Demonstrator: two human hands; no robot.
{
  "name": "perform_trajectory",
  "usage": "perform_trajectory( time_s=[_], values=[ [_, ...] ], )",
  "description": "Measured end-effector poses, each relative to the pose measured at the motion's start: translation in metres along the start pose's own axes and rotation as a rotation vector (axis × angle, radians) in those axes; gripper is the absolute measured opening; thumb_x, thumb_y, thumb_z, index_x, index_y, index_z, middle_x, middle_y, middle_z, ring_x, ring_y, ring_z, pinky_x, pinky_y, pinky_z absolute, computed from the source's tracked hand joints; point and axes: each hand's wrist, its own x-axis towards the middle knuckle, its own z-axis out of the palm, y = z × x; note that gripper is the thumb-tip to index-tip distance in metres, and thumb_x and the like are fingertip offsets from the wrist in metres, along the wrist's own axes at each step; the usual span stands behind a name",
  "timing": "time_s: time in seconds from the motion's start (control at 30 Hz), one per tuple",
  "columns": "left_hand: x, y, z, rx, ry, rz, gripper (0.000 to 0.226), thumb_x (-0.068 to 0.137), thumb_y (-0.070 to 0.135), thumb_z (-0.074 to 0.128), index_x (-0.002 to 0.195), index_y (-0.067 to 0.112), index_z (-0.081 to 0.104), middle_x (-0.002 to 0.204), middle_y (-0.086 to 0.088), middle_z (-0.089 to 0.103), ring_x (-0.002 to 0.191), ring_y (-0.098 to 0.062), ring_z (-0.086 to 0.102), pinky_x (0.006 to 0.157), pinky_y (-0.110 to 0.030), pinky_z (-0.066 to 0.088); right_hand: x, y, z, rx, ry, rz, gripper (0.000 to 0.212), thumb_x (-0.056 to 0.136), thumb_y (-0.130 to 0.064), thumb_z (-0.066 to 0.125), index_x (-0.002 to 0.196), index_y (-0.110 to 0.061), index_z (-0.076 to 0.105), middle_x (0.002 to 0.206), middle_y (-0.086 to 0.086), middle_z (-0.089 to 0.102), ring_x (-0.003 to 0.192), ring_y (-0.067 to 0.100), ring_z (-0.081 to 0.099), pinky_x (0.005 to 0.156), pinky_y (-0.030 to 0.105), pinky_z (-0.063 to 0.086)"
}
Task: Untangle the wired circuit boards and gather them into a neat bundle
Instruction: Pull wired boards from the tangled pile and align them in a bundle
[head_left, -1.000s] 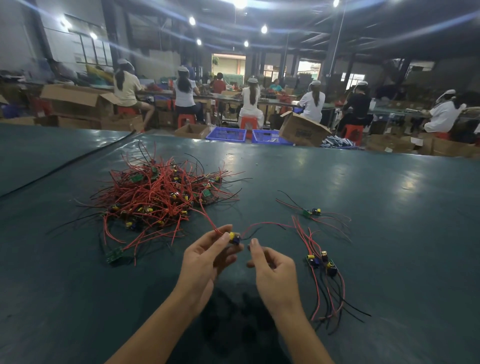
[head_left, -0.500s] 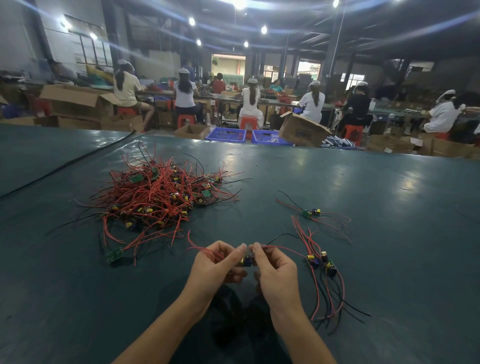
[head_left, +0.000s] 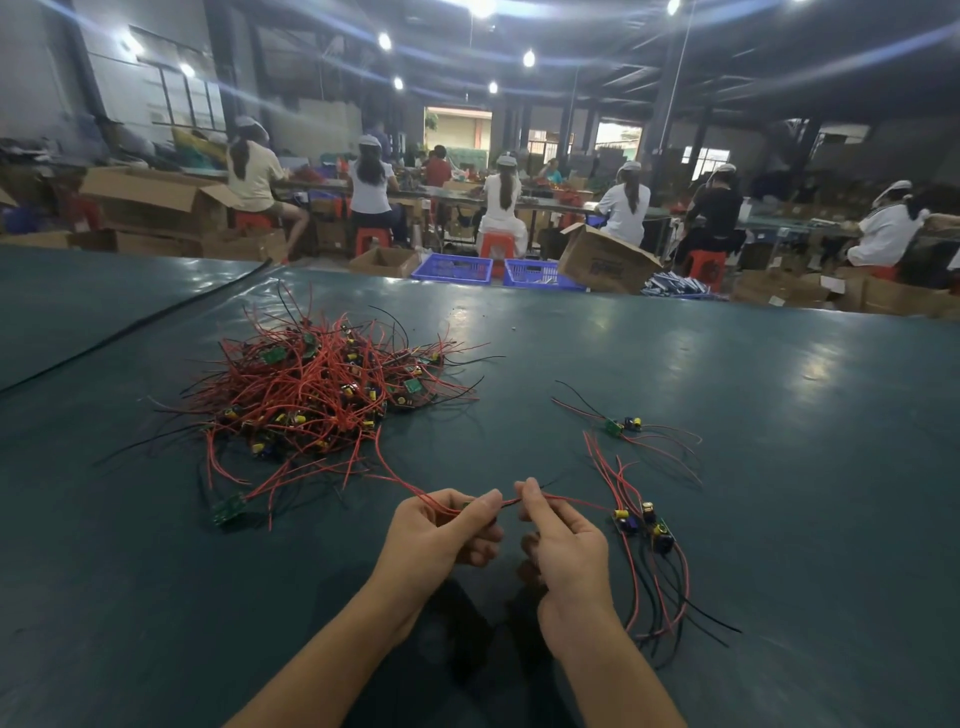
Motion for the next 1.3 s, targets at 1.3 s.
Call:
perform_trajectory(
  time_s=[1.3],
  values=[
    [-0.005,0.015,0.006,-0.008,-0.042,0.002,0.026,0.077,0.026,0.069,0.060,0.008,0.060,0.055,-0.010,0.059,0.047,-0.017,0.054,0.050,-0.023,0.048,0.022,-0.028,-0.026,0.219,0.116,-0.008,0.020,0.095,-0.020,0.060,0.081,-0.012,0.072,0.062,-0.006,0.047,0.033,0.003,0.024,0.030,0.016,0.019]
  ],
)
